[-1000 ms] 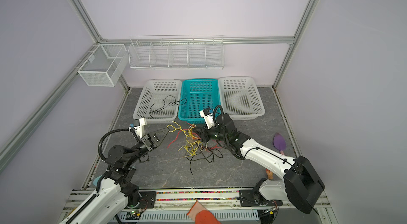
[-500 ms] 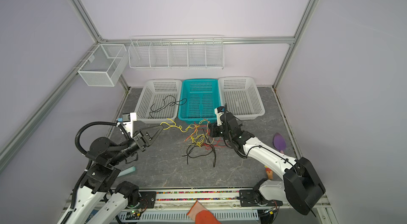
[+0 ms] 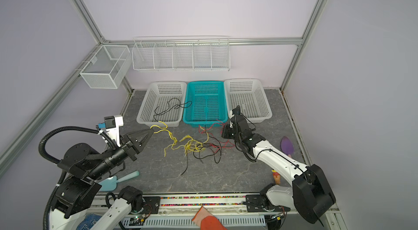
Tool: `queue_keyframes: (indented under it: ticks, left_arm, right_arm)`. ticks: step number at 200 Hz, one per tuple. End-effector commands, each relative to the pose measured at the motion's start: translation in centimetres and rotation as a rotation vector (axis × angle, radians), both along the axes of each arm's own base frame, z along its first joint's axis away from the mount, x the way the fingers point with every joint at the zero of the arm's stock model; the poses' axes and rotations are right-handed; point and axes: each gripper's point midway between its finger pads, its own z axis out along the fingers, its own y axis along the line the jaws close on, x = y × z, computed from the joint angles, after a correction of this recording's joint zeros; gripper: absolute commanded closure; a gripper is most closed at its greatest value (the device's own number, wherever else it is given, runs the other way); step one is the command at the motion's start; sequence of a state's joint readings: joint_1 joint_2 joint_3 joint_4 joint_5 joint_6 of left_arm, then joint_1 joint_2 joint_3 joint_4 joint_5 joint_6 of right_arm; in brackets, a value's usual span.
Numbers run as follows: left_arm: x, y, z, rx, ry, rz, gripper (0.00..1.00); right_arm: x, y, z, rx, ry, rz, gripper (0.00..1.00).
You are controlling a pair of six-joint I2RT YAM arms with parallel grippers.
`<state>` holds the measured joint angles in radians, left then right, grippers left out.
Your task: Untangle the cables
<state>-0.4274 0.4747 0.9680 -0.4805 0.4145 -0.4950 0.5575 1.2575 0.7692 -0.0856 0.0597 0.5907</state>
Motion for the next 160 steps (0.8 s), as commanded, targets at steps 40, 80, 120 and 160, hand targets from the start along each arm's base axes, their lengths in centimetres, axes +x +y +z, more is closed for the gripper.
queue_keyframes:
  ticks: [40, 80, 120, 160]
  left_arm:
    - [1.5, 0.2, -1.5, 0.061, 0.016, 0.05, 1.0]
    - [3.2, -1.8, -4.4, 0.105, 0.06, -0.025, 1.0]
    - [3.8, -2.5, -4.3, 0.158, -0.006, -0.057, 1.0]
    - [4.2, 0.7, -5.8, 0.306, -0.062, 0.125, 1.0]
  right_arm:
    - [-4.0, -1.8, 1.2, -0.032, 0.01, 0.066, 0.94]
    - [-5.6, -1.1, 7.0, 0.0, -0.106, 0.186, 0.93]
    - [-4.3, 1.4, 9.7, 0.021, -0.073, 0.27, 0.93]
    - [-0.1, 4.4, 9.7, 0.003, 0.001, 0.284, 0.9]
